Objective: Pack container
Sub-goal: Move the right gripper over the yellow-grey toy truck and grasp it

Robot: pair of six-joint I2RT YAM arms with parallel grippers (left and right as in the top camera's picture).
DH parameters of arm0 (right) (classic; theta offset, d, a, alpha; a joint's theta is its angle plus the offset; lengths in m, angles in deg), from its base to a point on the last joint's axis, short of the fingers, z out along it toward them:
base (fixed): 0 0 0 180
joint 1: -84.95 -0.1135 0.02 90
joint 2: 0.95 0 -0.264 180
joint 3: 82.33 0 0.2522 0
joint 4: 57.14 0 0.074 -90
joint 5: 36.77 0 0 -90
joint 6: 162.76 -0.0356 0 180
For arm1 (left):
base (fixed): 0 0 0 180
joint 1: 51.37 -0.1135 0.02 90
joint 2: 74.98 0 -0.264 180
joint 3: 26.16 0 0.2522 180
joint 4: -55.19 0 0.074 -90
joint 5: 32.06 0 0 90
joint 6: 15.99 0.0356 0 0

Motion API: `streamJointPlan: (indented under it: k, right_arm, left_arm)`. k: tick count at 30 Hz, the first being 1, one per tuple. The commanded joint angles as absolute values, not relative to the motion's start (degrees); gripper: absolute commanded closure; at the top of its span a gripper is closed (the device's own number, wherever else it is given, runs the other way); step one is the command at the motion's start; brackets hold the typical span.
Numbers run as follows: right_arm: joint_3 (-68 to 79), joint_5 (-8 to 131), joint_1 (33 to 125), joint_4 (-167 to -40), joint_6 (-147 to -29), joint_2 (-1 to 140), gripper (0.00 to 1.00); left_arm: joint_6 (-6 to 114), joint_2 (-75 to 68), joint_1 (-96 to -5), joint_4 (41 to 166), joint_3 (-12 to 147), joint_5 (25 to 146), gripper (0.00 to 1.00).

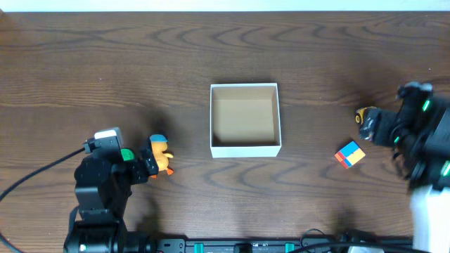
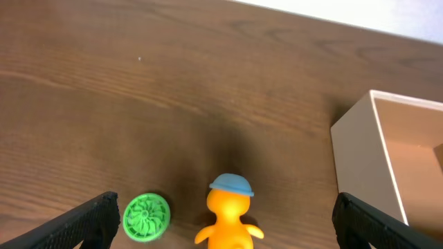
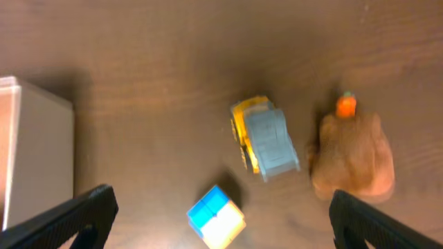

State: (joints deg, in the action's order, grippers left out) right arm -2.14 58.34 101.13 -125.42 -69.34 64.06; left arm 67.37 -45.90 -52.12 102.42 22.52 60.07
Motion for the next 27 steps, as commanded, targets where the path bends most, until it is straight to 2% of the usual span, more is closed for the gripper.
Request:
streamJointPlan:
  k: [1, 5, 12, 27]
  right_arm:
    - [7.70, 60.89, 104.65, -133.42, -61.28, 75.91, 0.01]
    - [14.97, 58.38, 105.68, -138.89, -61.34, 86.53, 0.01]
    - [15.06, 49.99, 105.66, -132.37, -57.85, 95.03, 0.01]
    - [15.04, 54.36, 104.10, -128.94, -54.72, 108.98, 0.01]
  left_arm:
    - [66.56, -44.42, -52.43, 102.80, 24.15, 59.41, 0.02]
    - [66.58, -44.40, -52.43, 102.82, 24.15, 59.41, 0.02]
    - [66.58, -44.40, -52.43, 103.04, 24.15, 59.41, 0.02]
    - [66.58, -44.37, -52.43, 103.01, 24.11, 59.39, 0.02]
